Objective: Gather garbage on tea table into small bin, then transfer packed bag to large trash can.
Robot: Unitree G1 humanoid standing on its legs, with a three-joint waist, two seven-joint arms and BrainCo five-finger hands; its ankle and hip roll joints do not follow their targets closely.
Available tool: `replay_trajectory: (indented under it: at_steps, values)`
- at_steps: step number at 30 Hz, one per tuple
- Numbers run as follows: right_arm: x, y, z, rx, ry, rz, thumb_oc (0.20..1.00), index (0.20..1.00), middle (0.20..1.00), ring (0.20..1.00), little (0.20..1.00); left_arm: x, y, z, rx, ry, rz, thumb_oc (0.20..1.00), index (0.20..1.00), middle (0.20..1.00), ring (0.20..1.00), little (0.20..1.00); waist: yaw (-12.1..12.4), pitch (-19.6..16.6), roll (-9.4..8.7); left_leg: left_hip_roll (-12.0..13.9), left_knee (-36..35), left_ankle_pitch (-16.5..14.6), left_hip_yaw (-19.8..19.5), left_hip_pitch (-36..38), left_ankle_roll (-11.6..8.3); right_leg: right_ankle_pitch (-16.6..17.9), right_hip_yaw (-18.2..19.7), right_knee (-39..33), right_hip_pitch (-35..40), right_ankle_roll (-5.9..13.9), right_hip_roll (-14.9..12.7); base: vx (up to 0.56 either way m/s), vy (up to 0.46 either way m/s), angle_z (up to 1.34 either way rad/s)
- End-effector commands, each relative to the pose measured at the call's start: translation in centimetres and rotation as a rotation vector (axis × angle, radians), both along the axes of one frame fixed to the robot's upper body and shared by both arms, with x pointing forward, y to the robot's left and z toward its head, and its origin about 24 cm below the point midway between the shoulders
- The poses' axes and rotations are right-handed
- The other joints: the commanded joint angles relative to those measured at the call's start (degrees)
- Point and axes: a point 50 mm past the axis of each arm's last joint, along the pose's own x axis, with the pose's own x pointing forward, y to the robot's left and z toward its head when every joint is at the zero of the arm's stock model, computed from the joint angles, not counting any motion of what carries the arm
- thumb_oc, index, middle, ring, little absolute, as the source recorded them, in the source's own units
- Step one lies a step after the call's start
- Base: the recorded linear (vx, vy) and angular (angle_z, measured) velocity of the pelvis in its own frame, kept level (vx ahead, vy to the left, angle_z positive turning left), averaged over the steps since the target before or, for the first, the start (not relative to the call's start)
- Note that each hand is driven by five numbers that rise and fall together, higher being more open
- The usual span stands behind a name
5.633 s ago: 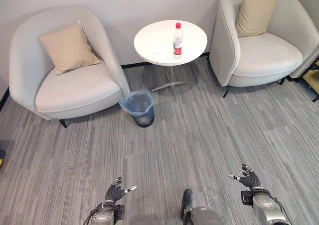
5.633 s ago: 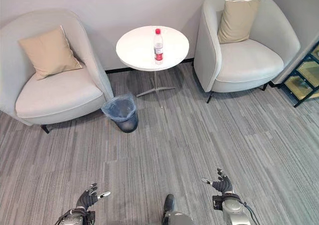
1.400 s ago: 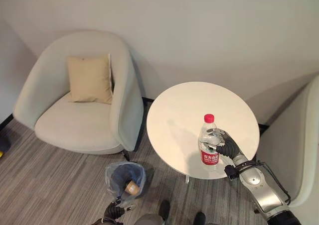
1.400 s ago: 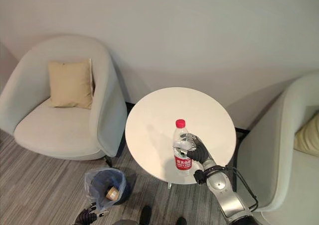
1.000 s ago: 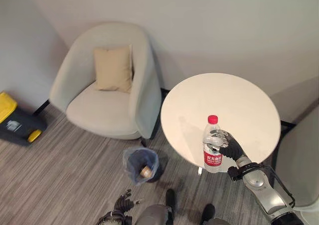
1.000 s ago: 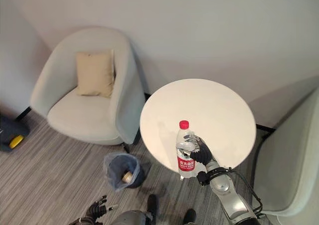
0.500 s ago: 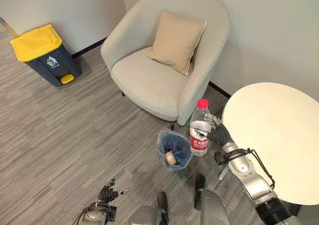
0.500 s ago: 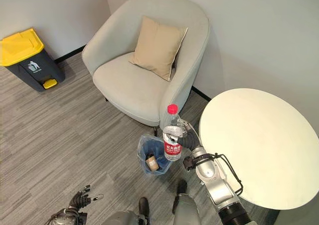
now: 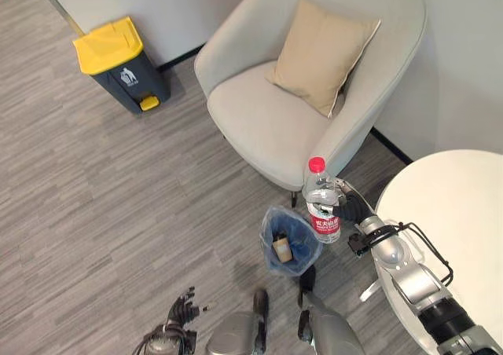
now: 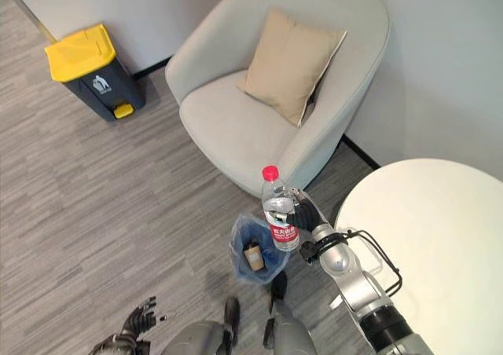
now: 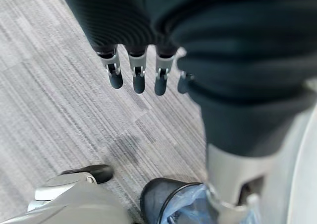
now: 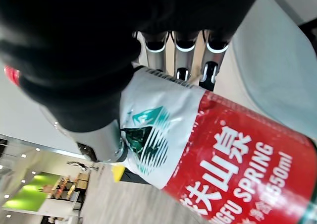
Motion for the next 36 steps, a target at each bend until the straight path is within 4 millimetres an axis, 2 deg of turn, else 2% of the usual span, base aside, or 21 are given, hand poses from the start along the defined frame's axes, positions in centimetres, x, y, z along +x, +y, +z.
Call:
replay_trajectory:
  at_steps: [1,5,7,8,10,12,15,16,19,20,26,27,28,29,36]
  values:
    - [0.3,2.4,3.0,0.071,-0.153,0.084,0.200,0.200,0.200,0.200,0.200,1.0,0.9,0.8,0.064,-0.045,-0.025,1.000,1.000,1.000,1.000,1.000,0.4,0.9,0.05,0.5,4.0,-0.4,-1.6,-5.9,-2.23,-14.1,-3.2,12.2,-0.7,6.37,-5.6,-0.15,-0.038,-0.02]
    - [2.0,2.3,5.0,0.040,-0.250,0.025,0.200,0.200,0.200,0.200,0.200,3.5,0.2,2.5,0.029,-0.163,-0.005,1.000,1.000,1.000,1.000,1.000,1.2,3.3,1.03,0.0,12.8,-1.5,-2.5,-16.7,-2.28,-17.0,-4.2,22.2,-11.0,5.08,-7.2,-0.13,-0.037,0.26]
    - [2.4,2.4,5.5,0.049,-0.270,0.011,0.200,0.200,0.200,0.200,0.200,4.0,0.0,2.8,0.025,-0.182,-0.010,1.000,1.000,1.000,1.000,1.000,1.5,3.6,1.22,-0.1,14.5,-1.7,-2.7,-19.4,-2.15,-17.6,-4.3,24.5,-13.7,4.85,-7.6,-0.07,-0.016,0.44]
    - [3.2,2.3,6.6,0.067,-0.323,-0.033,0.200,0.200,0.200,0.200,0.200,5.2,-0.3,3.8,0.024,-0.235,-0.016,1.000,1.000,1.000,1.000,1.000,1.9,4.4,1.65,0.1,19.8,-4.0,-3.2,-25.8,-2.01,-20.9,-3.3,31.0,-20.5,4.62,-8.4,-0.09,0.000,0.16]
    - [4.0,2.5,8.0,0.062,-0.379,-0.067,0.200,0.200,0.200,0.200,0.200,6.6,-0.3,4.9,0.034,-0.286,-0.020,1.000,1.000,1.000,1.000,1.000,2.0,5.4,1.95,0.0,24.7,-4.7,-3.2,-33.1,-1.63,-22.1,-2.5,36.8,-28.1,4.15,-9.5,-0.10,0.024,0.21]
    - [4.9,2.4,9.1,0.035,-0.421,-0.096,0.200,0.200,0.200,0.200,0.200,7.5,-0.5,5.6,0.039,-0.319,-0.029,1.000,1.000,1.000,1.000,1.000,1.9,5.9,2.08,-0.4,28.3,-5.1,-3.1,-38.9,-1.33,-22.9,-1.8,41.0,-34.0,3.89,-10.2,-0.06,0.025,0.28]
    - [5.7,2.1,9.9,-0.009,-0.447,-0.124,0.200,0.200,0.200,0.200,0.200,8.1,-0.5,6.0,0.045,-0.337,-0.034,1.000,1.000,1.000,1.000,1.000,2.1,6.0,2.10,-0.6,30.7,-5.5,-3.2,-43.3,-1.05,-23.6,-0.8,43.7,-38.3,3.47,-10.5,-0.02,0.026,0.10]
    - [6.5,1.9,10.9,-0.047,-0.478,-0.153,0.200,0.200,0.200,0.200,0.200,8.8,-0.5,6.6,0.051,-0.365,-0.031,1.000,1.000,1.000,1.000,1.000,2.4,5.9,2.14,-0.8,33.2,-6.0,-3.2,-47.7,-0.69,-24.5,-0.2,47.1,-43.0,3.22,-11.1,0.00,0.021,0.05]
    - [8.4,1.1,12.5,-0.086,-0.493,-0.234,0.200,0.200,0.200,0.200,0.200,9.7,-0.8,7.4,0.049,-0.398,-0.041,1.000,1.000,1.000,1.000,1.000,3.1,5.2,2.17,-2.1,37.7,-6.8,-3.7,-55.6,0.01,-26.3,1.4,52.0,-50.6,2.35,-12.6,0.03,0.010,0.22]
    - [8.7,0.7,12.5,-0.104,-0.488,-0.257,0.200,0.200,0.200,0.200,0.200,9.9,-0.8,7.6,0.049,-0.405,-0.045,1.000,1.000,1.000,1.000,1.000,3.3,5.0,2.34,-2.2,38.2,-6.9,-3.7,-56.7,0.06,-26.6,1.7,52.7,-51.7,2.19,-12.9,0.05,0.010,0.36]
    - [9.8,-0.6,10.0,-0.150,-0.362,-0.342,0.200,0.200,0.200,0.200,0.200,10.0,-1.6,7.5,0.039,-0.404,-0.071,1.000,1.000,1.000,1.000,1.000,4.4,3.0,2.85,-3.7,38.5,-6.9,-4.6,-60.1,0.57,-27.3,2.2,54.7,-55.3,1.96,-14.0,0.04,0.012,0.32]
    - [9.7,-0.7,9.4,-0.170,-0.349,-0.345,0.385,0.385,0.385,0.385,0.385,10.0,-1.8,7.5,0.037,-0.407,-0.081,1.000,1.000,1.000,1.000,1.000,4.5,2.1,2.84,-4.0,38.1,-6.8,-4.7,-60.3,0.65,-27.2,2.3,54.6,-55.6,2.06,-14.1,0.03,-0.002,-0.07]
    - [9.7,-0.9,9.2,-0.184,-0.342,-0.350,0.818,0.818,0.818,0.818,0.818,10.0,-1.8,7.5,0.038,-0.405,-0.085,1.000,1.000,1.000,1.000,1.000,4.5,1.7,2.77,-4.1,38.0,-6.9,-4.8,-60.2,0.71,-27.1,2.2,54.4,-55.6,2.12,-14.0,0.02,-0.006,-0.04]
    - [9.6,-0.8,9.0,-0.185,-0.340,-0.347,1.000,1.000,1.000,1.000,1.000,10.0,-1.8,7.4,0.037,-0.402,-0.083,1.000,1.000,1.000,1.000,1.000,4.5,1.3,2.72,-4.1,37.7,-6.9,-4.8,-60.2,0.73,-27.0,2.3,54.2,-55.6,2.12,-13.9,0.00,0.000,0.00]
    - [8.8,-0.8,7.9,-0.323,-0.362,-0.291,1.000,1.000,1.000,1.000,1.000,9.6,-1.5,7.1,0.047,-0.387,-0.066,1.000,1.000,1.000,1.000,1.000,3.4,-0.1,1.25,-3.2,36.0,-6.5,-4.9,-59.3,0.31,-25.9,2.4,52.7,-54.8,2.64,-13.0,-0.01,-0.015,-0.04]
